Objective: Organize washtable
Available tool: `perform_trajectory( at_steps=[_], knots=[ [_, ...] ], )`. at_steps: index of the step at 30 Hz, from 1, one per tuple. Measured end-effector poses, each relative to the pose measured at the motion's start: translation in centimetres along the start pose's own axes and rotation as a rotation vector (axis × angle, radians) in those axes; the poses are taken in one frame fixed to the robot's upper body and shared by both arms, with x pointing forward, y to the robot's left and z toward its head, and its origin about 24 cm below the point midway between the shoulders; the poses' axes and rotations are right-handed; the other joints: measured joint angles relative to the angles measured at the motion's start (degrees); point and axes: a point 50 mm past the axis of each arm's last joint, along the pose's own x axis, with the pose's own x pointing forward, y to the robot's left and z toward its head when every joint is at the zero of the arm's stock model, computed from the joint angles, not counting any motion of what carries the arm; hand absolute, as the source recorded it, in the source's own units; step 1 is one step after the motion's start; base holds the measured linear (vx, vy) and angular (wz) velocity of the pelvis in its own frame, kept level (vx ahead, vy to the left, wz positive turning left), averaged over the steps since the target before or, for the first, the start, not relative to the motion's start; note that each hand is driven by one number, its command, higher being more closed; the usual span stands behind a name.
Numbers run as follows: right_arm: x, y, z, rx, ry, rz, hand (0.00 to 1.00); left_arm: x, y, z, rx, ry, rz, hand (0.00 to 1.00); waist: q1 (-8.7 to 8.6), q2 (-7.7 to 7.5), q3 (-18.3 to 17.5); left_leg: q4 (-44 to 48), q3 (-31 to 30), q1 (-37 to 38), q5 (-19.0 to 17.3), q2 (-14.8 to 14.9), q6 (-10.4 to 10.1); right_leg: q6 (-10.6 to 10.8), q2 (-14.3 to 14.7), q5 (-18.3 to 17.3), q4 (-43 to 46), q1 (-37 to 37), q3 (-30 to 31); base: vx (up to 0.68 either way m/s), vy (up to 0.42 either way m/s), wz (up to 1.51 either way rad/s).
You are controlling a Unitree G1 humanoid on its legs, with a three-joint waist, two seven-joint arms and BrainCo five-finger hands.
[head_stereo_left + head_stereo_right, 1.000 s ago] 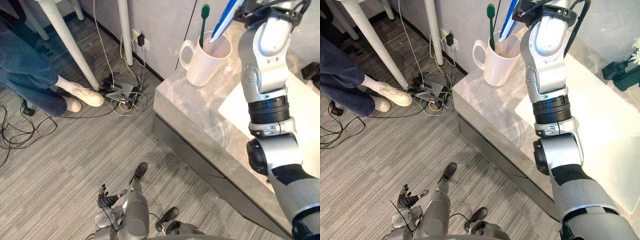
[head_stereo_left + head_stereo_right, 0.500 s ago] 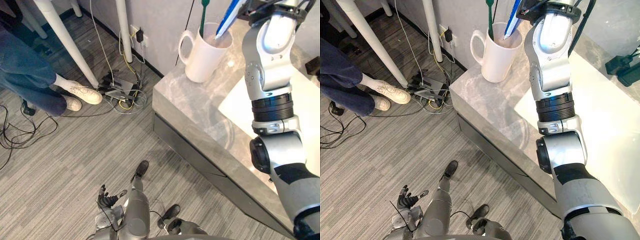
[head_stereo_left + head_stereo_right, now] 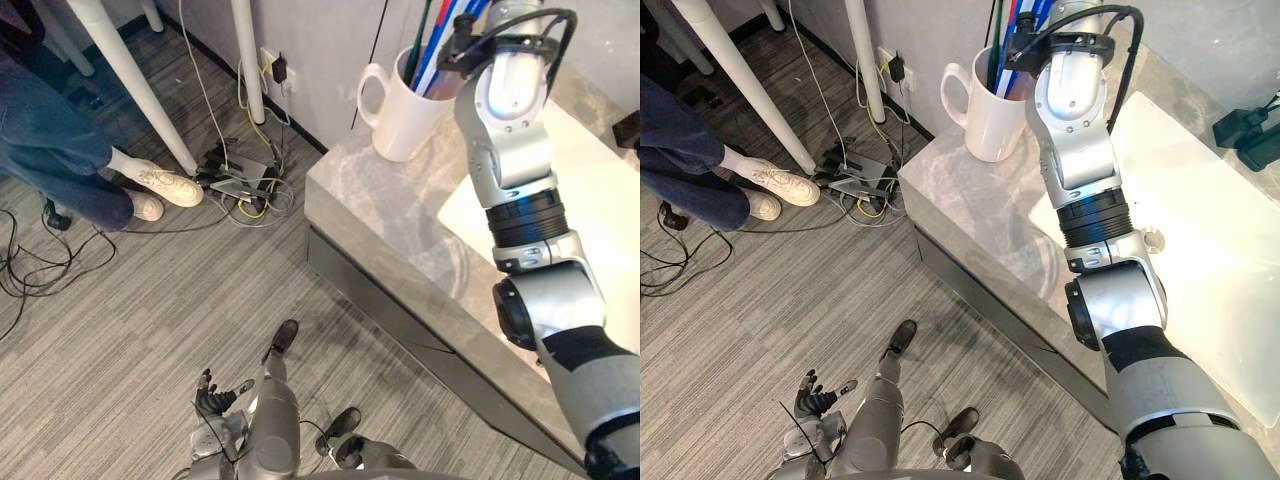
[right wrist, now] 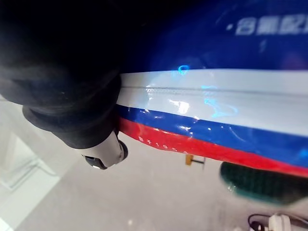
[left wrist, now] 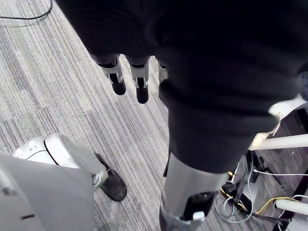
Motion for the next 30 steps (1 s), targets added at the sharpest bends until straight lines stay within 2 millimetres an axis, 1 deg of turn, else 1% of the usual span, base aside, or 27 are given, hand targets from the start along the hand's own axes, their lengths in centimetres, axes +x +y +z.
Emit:
perform_trajectory(
  at_steps=[4,8,15,21,22,30],
  knots=[
    [-0.1,0.2,0.0,-0.001,0.001,0.008,1.0,0.0,0.0,0.0,0.0,0.0,0.001,0.0,-0.05,0.0,0.0,0.0,0.0,0.0,0.1,0.0,-0.1,0.0,0.0,0.0,0.0,0.0,0.1,0.0,0.0,0.0],
    [-0.4,1.0,-0.2,-0.016,0.001,0.053,1.0,0.0,0.0,0.0,0.0,0.001,0.002,0.0,-0.06,-0.01,0.0,0.0,-0.1,0.0,0.1,0.1,-0.2,0.0,0.1,0.0,0.1,-0.1,0.3,0.0,0.0,0.0],
    [-0.6,1.6,-0.3,-0.037,-0.002,0.092,1.0,0.0,0.1,0.0,0.0,0.001,0.004,0.0,-0.08,-0.07,0.0,0.0,0.0,0.1,0.2,0.1,-0.3,0.0,0.1,0.0,0.4,-0.3,0.8,0.0,0.0,-0.02],
    [-0.6,1.7,-0.3,-0.037,-0.002,0.093,1.0,0.1,0.3,0.1,0.004,-0.002,0.007,0.0,-0.13,-0.53,0.3,0.0,0.0,0.2,0.3,0.2,-0.4,0.0,0.0,0.0,0.5,-0.4,1.2,0.0,0.0,-0.01],
    [-0.6,1.7,-0.3,-0.037,-0.002,0.093,0.0,0.1,0.3,0.1,0.006,-0.003,0.008,0.0,-0.2,-0.64,0.4,0.0,0.0,0.2,0.3,0.2,-0.4,0.0,0.0,0.0,0.5,-0.4,1.2,0.0,0.0,0.0],
    [-0.6,1.7,-0.3,-0.037,-0.002,0.093,0.0,0.1,0.5,-0.1,0.01,0.004,0.012,0.0,-0.26,-0.74,0.5,0.0,0.1,0.6,0.3,0.3,-0.5,0.1,-0.1,-0.1,1.4,-0.6,1.4,0.0,0.0,0.0]
  ],
)
